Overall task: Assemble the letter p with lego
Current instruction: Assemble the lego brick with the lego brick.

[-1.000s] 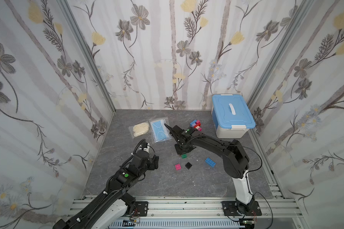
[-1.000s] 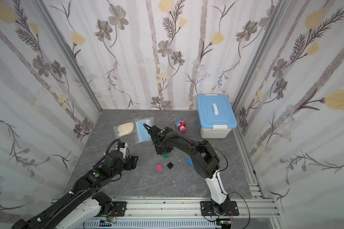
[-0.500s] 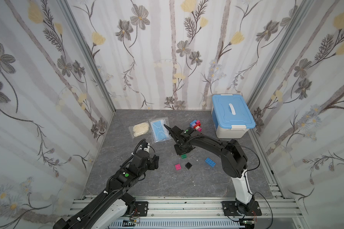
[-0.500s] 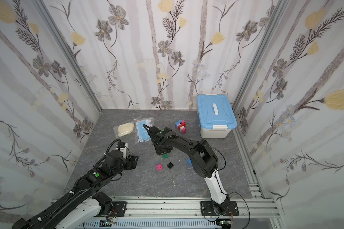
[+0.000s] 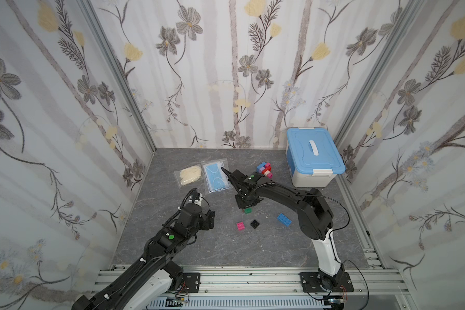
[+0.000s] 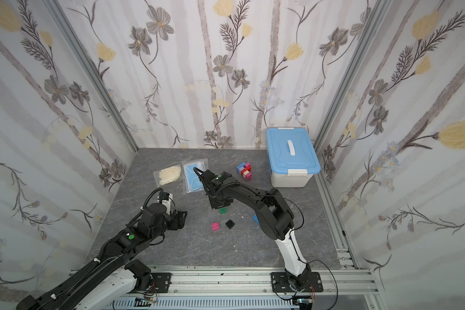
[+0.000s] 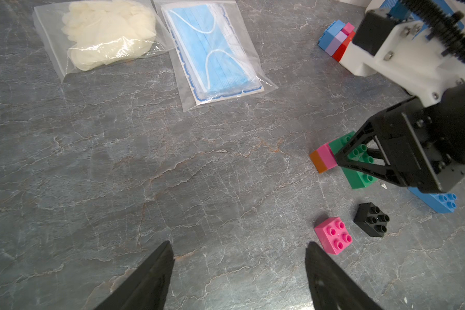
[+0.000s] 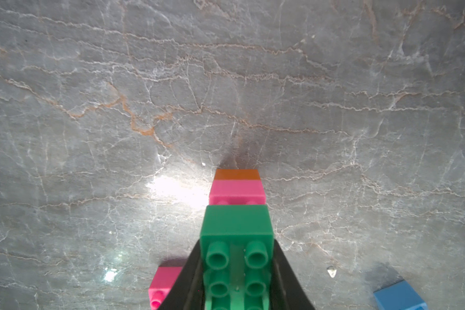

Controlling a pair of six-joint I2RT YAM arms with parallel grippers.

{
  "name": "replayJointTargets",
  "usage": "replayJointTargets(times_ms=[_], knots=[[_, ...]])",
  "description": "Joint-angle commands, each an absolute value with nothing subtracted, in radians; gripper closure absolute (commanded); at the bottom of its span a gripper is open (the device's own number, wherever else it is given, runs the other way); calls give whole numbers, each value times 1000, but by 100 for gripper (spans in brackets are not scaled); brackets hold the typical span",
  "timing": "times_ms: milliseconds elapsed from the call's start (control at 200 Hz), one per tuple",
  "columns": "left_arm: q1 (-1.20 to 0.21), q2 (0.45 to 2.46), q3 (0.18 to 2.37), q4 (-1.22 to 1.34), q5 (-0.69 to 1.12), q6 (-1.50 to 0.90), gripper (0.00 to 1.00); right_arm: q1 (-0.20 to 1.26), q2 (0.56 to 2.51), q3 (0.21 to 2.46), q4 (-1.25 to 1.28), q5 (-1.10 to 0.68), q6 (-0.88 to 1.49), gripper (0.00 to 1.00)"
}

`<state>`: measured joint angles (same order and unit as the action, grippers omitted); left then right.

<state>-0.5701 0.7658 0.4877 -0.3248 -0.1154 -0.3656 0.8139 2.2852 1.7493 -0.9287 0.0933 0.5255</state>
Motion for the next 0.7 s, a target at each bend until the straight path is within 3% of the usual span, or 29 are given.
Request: replayJointTargets(times_ms=[0, 694], knots=[[-569, 766, 490, -293, -112, -357, 20, 812, 2302, 1752, -945, 92, 530, 89], [-570, 757, 491, -298, -97, -362, 20, 755, 2388, 1863, -1075, -17, 417, 89]])
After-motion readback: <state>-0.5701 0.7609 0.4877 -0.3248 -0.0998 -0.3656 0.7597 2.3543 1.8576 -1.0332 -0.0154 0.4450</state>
